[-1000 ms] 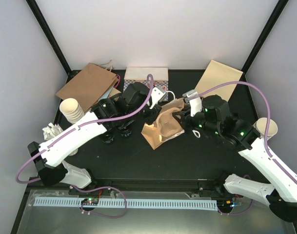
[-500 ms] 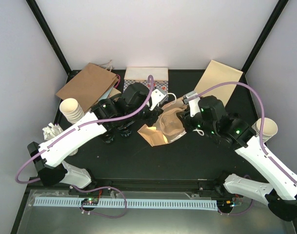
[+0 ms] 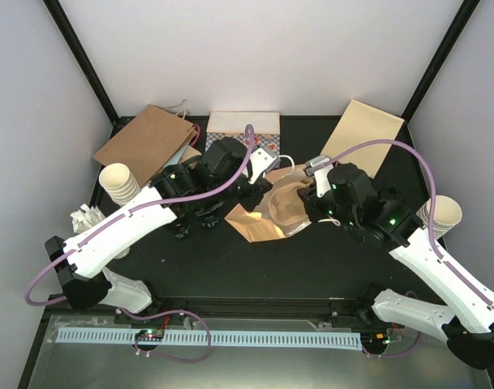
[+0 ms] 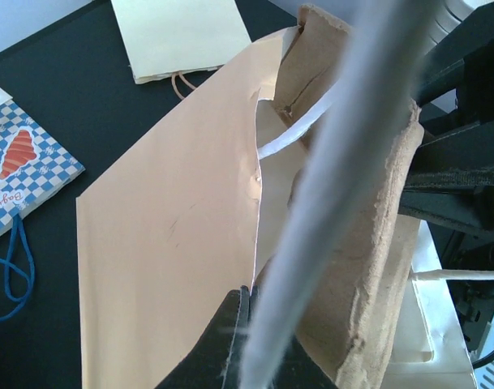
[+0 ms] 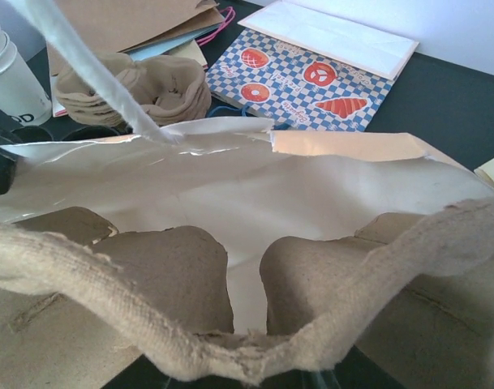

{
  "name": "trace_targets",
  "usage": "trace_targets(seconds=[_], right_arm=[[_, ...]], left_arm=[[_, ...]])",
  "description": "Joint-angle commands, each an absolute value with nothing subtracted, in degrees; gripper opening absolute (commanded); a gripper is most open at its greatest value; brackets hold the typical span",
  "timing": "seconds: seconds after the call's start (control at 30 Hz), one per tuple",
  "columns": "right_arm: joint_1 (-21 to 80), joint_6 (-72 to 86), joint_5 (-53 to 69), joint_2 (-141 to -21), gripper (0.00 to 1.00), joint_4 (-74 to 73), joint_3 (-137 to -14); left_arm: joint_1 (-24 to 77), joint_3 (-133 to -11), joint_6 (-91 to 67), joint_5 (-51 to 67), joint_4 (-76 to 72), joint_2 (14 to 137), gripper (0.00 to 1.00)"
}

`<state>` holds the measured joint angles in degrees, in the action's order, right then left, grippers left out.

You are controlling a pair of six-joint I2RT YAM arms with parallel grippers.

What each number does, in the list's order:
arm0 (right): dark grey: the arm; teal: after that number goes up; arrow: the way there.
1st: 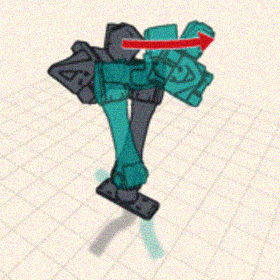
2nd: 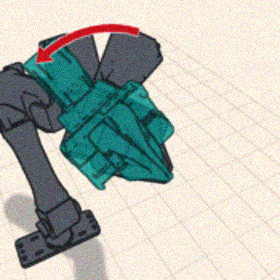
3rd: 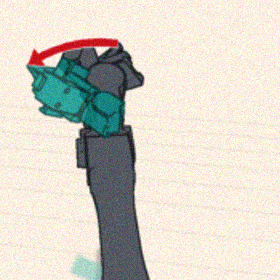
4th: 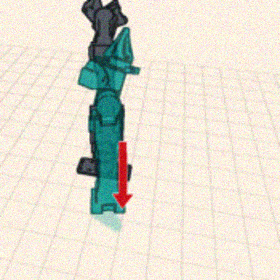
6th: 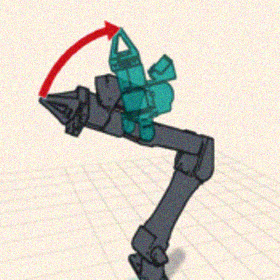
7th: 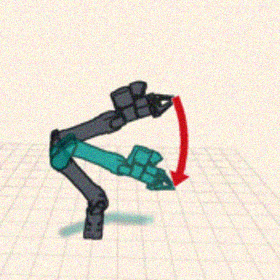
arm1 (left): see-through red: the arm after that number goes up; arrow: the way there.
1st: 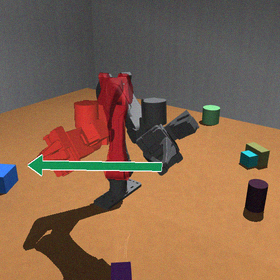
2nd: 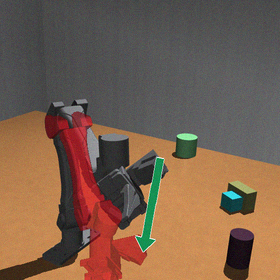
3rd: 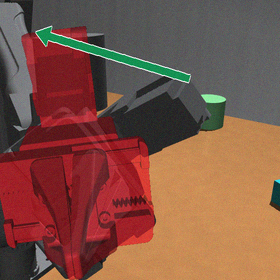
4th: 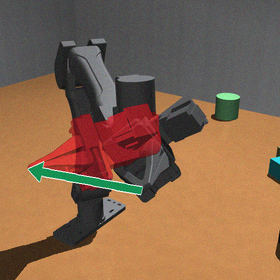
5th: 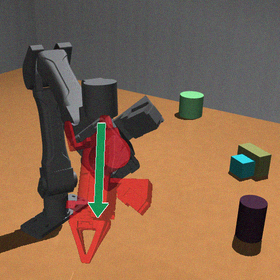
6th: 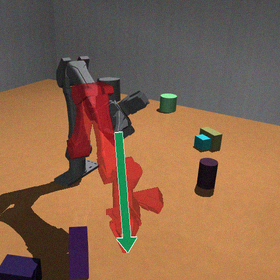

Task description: Pack the takeout coffee

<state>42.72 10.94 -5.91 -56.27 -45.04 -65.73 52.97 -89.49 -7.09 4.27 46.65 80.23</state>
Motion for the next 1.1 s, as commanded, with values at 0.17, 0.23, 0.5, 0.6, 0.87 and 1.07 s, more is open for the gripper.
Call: trace_targets(seconds=[0.17, 0.23, 0.5, 0.6, 0.87, 1.07], right_arm=[[44.9, 11.4, -6.6, -54.7, 0.24, -43.8, -62.2], [45.7, 11.9, -6.6, -54.3, 0.24, -43.4, -61.2], [50.6, 13.9, -11.8, -54.5, 0.24, -42.0, -57.6], [51.8, 13.9, -13.6, -54.5, 0.27, -40.7, -57.1], [52.6, 13.7, -14.5, -53.3, 0.27, -36.2, -56.2], [52.6, 11.5, -14.5, -49.2, 0.27, -31.6, -54.1]], left_arm=[[53.2, -92.2, -9.9, 5.1, 45.4, 79.0, 0.02], [53.2, -92.4, -10.1, 5.2, 45.4, 79.1, 0.02], [53.2, -93.3, -10.3, 7.9, 45.0, 79.4, 0.02], [53.2, -93.1, -10.7, 9.9, 44.7, 79.7, 0.02], [53.3, -91.1, -12.0, 14.5, 42.4, 79.3, 0.02], [53.3, -90.2, -13.2, 18.1, 40.0, 79.3, 0.02]])
